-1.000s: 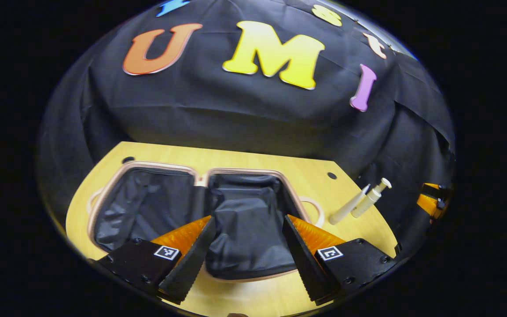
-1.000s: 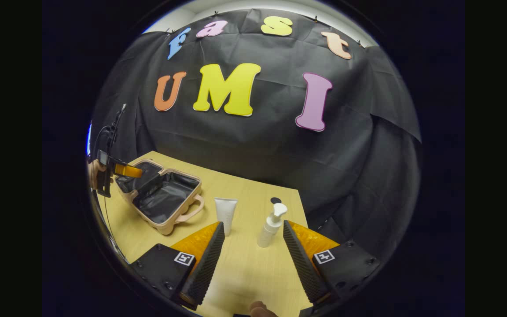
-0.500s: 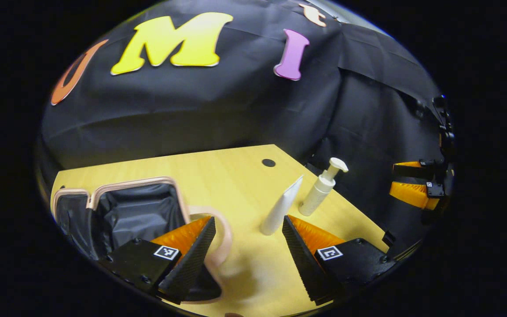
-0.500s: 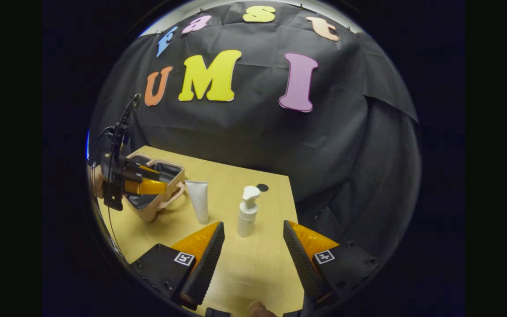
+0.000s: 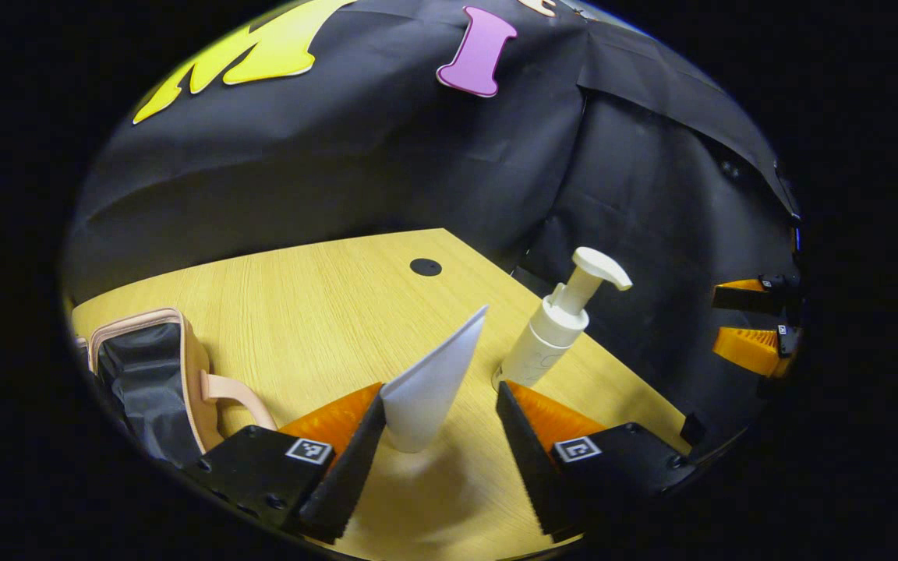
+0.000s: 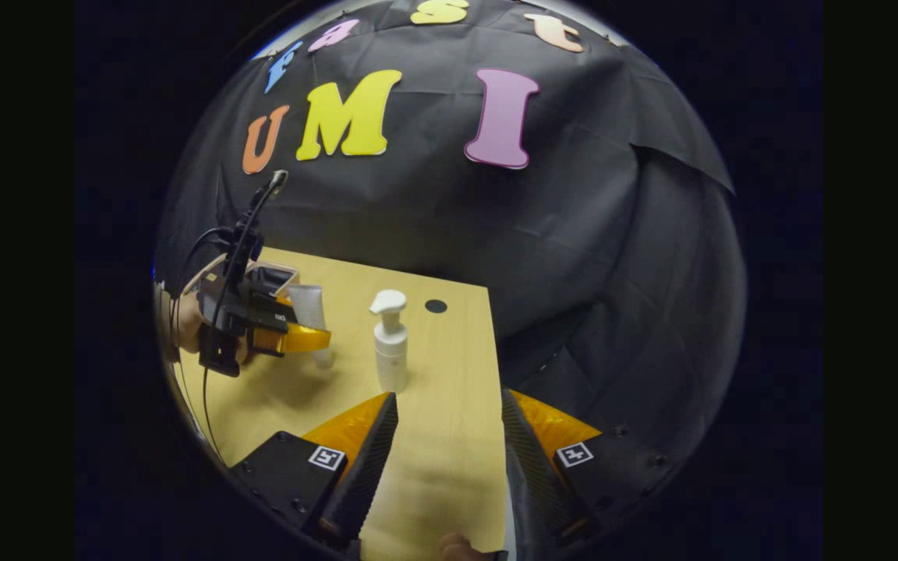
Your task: First open the suitcase, pack the skin care products into it, and then close the suitcase.
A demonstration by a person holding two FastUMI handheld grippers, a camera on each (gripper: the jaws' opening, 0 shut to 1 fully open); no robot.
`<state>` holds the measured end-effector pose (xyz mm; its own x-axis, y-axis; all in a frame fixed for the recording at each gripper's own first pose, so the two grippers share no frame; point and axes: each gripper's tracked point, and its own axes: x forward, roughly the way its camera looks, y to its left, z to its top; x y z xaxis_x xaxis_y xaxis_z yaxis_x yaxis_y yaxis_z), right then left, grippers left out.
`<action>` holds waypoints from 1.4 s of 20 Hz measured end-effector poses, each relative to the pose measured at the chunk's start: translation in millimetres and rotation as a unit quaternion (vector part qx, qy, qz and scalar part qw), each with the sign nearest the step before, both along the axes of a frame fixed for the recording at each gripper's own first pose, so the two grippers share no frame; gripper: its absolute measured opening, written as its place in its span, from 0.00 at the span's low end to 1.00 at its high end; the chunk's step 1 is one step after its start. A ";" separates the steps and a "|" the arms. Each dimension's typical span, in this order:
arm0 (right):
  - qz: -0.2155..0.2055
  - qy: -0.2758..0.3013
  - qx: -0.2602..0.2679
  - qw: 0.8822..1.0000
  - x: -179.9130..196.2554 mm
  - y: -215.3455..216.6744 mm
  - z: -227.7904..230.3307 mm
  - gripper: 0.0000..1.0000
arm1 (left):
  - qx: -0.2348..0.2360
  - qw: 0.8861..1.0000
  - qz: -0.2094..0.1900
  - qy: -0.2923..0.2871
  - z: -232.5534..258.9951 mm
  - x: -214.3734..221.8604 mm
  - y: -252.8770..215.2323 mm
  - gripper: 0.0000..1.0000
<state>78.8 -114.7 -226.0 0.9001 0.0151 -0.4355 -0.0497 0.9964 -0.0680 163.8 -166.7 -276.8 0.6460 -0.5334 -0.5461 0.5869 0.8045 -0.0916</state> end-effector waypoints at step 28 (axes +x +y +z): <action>0.075 0.003 0.052 0.996 149.7 117.6 -63.6 0.80 | 0.045 0.983 0.173 -0.044 86.4 -158.4 93.9 0.29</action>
